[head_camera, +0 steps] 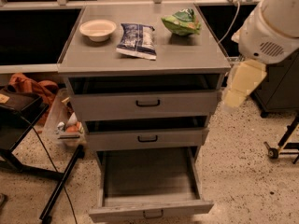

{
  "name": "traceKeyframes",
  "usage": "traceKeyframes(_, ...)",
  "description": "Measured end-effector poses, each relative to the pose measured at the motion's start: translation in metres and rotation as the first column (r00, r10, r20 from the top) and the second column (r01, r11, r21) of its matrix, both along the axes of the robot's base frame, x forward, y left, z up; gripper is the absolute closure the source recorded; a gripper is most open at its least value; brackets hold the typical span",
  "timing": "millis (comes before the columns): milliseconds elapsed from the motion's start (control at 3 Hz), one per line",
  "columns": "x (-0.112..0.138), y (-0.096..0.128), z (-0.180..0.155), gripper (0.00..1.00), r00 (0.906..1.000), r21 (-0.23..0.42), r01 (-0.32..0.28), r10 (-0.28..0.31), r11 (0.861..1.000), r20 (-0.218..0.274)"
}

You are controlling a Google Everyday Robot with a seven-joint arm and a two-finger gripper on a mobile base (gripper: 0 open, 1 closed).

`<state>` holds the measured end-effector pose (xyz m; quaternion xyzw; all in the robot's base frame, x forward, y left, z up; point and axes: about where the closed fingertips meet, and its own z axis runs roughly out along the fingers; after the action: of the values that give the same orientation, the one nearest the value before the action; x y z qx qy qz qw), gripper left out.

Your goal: Place blue chip bag into bottom drawer

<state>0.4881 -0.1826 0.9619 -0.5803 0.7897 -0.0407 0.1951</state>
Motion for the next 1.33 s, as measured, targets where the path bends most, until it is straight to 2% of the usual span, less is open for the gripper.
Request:
traceKeyframes(333,0.048,0.03,-0.021,0.0,0.9972,0.084,0.069,-0.071,0.994,0.024)
traceKeyframes(667,0.101,0.06,-0.04,0.0,0.9885,0.194,0.147,-0.151,0.97,0.007)
traceKeyframes(1000,0.145,0.078,-0.047,0.0,0.9594,0.312,0.278,-0.279,0.908,-0.043)
traceKeyframes(1333,0.146,0.079,-0.048,0.0,0.9457,0.328,0.322,-0.318,0.888,-0.068)
